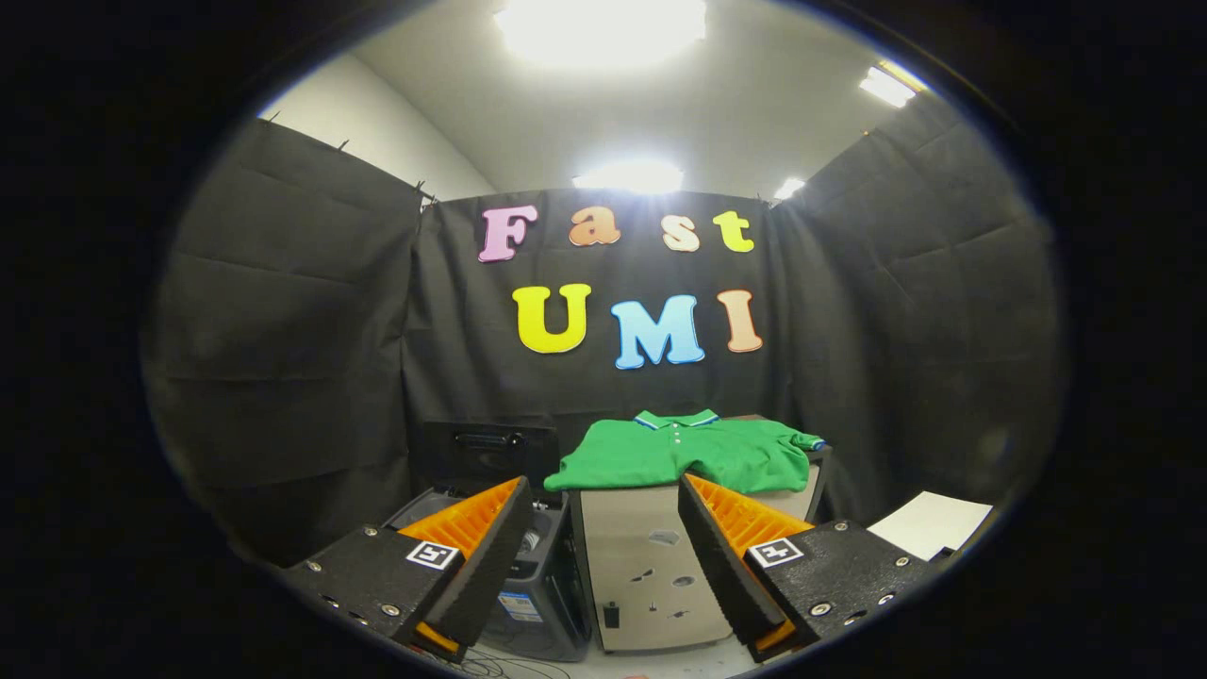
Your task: Put the clothes into the washing machine and then close the washing machine lid.
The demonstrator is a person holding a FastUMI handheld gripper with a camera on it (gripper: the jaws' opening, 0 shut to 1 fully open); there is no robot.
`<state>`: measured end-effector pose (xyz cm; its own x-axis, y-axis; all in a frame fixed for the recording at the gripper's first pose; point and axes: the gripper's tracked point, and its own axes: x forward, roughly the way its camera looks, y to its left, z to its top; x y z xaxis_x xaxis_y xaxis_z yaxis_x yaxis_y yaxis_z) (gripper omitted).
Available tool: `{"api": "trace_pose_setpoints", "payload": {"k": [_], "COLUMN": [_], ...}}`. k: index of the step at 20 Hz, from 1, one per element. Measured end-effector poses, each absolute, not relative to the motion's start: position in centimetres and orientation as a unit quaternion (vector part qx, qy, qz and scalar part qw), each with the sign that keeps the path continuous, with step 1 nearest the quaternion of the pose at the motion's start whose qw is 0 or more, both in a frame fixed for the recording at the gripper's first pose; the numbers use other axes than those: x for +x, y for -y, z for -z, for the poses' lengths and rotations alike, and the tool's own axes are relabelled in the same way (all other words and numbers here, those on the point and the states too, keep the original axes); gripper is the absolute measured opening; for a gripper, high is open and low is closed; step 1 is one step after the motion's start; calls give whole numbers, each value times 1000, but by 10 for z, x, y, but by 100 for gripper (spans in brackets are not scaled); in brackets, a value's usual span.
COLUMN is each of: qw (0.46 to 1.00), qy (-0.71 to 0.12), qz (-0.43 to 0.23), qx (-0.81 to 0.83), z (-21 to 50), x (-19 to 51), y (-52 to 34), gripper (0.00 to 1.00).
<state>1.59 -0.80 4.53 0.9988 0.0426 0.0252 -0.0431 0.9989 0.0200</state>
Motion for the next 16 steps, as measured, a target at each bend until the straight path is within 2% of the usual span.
{"api": "trace_pose_setpoints", "payload": {"k": [11,16], "qw": [1000,999], "qy": [2,-41], "qz": [-3,1], "qx": [13,26], "z": [-96,-97], "x": [111,159], "y": [41,57], "gripper": [96,96]}}
